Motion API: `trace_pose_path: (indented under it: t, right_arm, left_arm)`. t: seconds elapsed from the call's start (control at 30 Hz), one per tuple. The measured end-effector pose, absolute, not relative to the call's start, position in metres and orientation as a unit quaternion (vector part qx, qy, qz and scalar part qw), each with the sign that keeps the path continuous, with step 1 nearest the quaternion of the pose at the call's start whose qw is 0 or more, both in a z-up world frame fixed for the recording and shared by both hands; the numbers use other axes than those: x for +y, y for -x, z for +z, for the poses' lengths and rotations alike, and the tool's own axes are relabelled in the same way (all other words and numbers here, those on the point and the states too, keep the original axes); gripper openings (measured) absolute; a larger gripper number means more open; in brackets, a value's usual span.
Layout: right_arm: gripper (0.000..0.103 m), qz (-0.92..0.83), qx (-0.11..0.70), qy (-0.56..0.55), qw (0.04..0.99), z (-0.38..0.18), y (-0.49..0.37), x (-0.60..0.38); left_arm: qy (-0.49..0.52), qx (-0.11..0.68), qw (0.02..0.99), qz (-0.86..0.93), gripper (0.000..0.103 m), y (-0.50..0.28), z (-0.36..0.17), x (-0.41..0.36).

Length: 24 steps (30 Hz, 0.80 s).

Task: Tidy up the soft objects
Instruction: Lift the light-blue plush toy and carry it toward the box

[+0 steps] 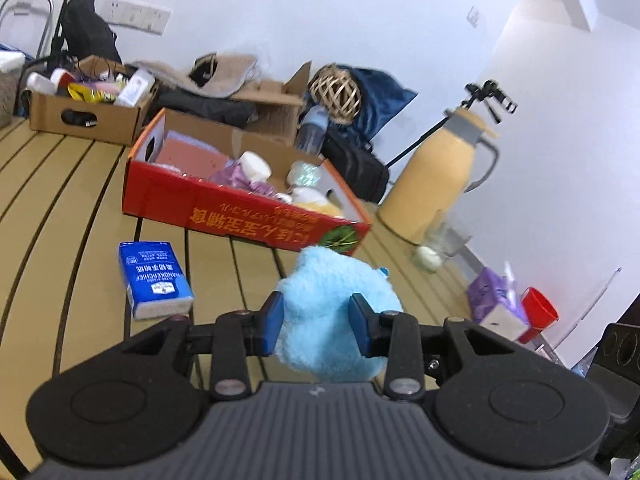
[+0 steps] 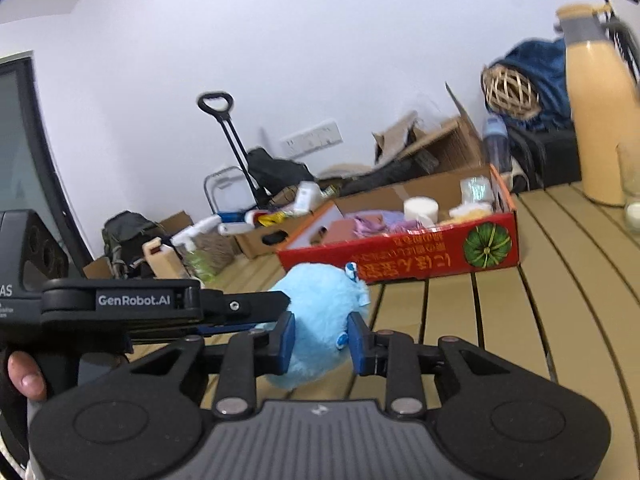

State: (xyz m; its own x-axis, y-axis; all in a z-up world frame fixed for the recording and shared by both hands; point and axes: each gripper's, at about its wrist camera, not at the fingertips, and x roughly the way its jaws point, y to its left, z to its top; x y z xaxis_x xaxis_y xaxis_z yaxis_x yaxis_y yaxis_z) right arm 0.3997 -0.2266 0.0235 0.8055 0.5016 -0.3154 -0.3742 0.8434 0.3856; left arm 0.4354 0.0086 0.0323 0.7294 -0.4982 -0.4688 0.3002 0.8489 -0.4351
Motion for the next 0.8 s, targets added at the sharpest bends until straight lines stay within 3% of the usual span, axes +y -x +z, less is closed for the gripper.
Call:
trace_pose_path:
  t: [0.47,0.8]
  right_arm:
    - [0.028,0.230,0.143,-0.136,0.953,0.070,-0.313,-0.228]
    - [0.028,0.209,0.111,-0.108,0.965,0.104,-0.348,-0.235]
  left_arm:
    - [0.179,0.242,0.925,-0.233,0.036,-0.361,0.071,0.009]
    - [0.178,0.213,0.921,-0.272,0.036,-0.423,0.096,0.000]
